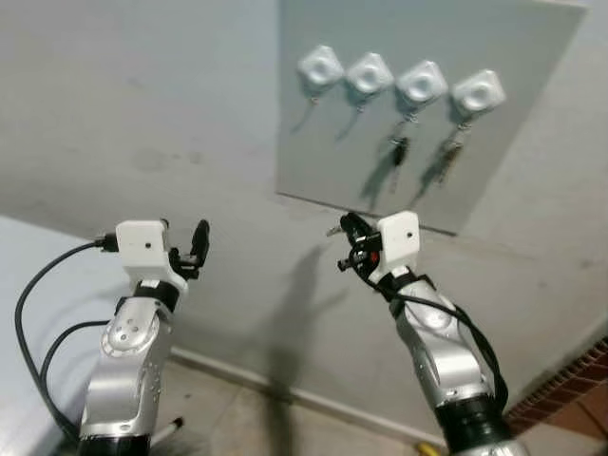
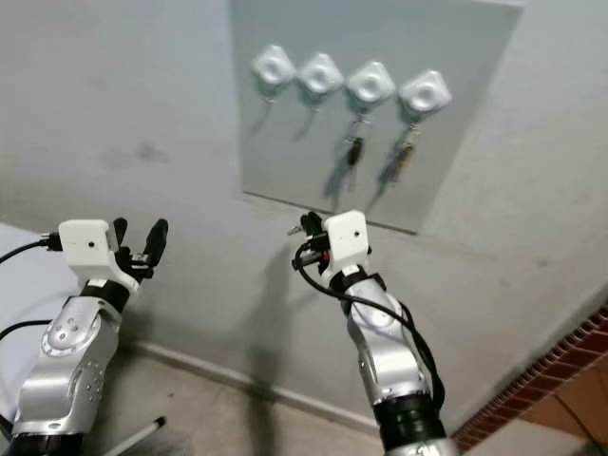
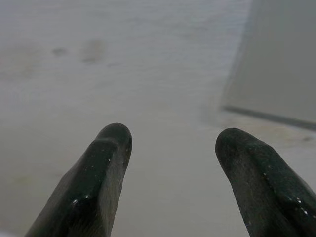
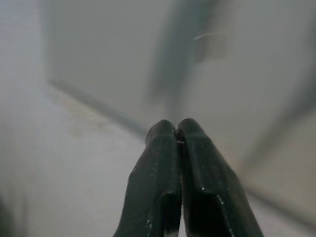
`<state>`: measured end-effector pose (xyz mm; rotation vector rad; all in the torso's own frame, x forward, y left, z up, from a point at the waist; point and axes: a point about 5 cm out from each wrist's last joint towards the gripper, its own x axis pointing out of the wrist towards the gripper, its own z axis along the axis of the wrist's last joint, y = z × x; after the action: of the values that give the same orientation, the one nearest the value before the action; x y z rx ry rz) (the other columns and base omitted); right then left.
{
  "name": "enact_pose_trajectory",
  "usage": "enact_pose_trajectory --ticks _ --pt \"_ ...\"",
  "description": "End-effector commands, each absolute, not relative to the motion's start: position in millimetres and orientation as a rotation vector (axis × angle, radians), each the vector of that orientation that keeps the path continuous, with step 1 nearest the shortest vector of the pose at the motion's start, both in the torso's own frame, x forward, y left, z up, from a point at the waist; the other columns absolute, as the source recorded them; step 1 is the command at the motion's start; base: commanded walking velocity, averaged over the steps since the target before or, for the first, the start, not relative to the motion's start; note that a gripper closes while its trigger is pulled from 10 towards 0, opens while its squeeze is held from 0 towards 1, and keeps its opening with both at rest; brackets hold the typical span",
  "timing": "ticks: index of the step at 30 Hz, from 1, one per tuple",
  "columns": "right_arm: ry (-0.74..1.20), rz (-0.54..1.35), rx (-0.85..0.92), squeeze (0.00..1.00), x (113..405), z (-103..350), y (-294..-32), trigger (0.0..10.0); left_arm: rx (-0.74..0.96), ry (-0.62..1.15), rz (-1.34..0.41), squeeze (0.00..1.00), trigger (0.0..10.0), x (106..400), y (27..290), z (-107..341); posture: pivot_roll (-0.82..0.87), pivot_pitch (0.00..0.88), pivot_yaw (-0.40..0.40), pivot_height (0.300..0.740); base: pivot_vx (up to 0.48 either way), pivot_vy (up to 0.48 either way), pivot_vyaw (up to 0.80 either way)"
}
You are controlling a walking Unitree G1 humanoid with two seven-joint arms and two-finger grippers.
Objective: Hang keys on a hook
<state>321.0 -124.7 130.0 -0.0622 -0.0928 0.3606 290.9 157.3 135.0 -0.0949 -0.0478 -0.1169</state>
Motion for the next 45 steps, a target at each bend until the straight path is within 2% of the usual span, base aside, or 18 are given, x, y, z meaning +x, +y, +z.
enact_pose_trajectory --ticks 1,8,10,21,26,32,45 --pt "-0.123 0.402 -0.047 0.0 321.9 137.8 -112.1 10.0 -0.057 -0.07 -0.088 0.0 10.0 291.3 167.4 140.4 -0.08 0.0 -0.037 0.74 0.0 0.0 0.0" --pt "-0.126 0.46 -0.058 0.0 320.5 139.4 -108.1 10.0 -0.023 -0.107 -0.15 0.0 10.0 288.1 158.0 145.3 -0.07 0.0 -0.042 0.74 0.0 0.0 0.0" --pt "-0.136 0.53 -0.048 0.0 319.0 144.5 -103.1 10.0 0.017 -0.129 -0.192 0.0 10.0 287.7 151.3 150.5 -0.07 0.0 -0.043 0.74 0.0 0.0 0.0" --pt "-0.237 0.652 0.013 0.0 318.8 175.7 -92.0 10.0 0.069 -0.216 -0.324 0.0 10.0 283.7 129.9 172.3 -0.07 0.017 -0.042 0.74 0.0 0.0 0.0" --pt "-0.287 0.677 0.022 0.0 319.2 190.3 -88.9 10.0 0.068 -0.226 -0.335 0.0 10.0 283.6 127.3 176.8 -0.08 0.025 -0.041 0.74 0.0 0.0 0.0" --pt "-0.406 0.719 0.099 0.0 321.0 228.4 -85.4 10.0 0.071 -0.282 -0.343 0.0 10.0 283.0 122.7 193.0 -0.07 0.03 -0.045 0.74 0.0 0.0 0.0" --pt "-0.48 0.745 0.179 0.0 324.7 256.5 -83.8 10.0 0.066 -0.293 -0.362 0.0 10.0 282.9 119.2 198.9 -0.07 0.034 -0.044 0.74 0.0 0.0 0.0"
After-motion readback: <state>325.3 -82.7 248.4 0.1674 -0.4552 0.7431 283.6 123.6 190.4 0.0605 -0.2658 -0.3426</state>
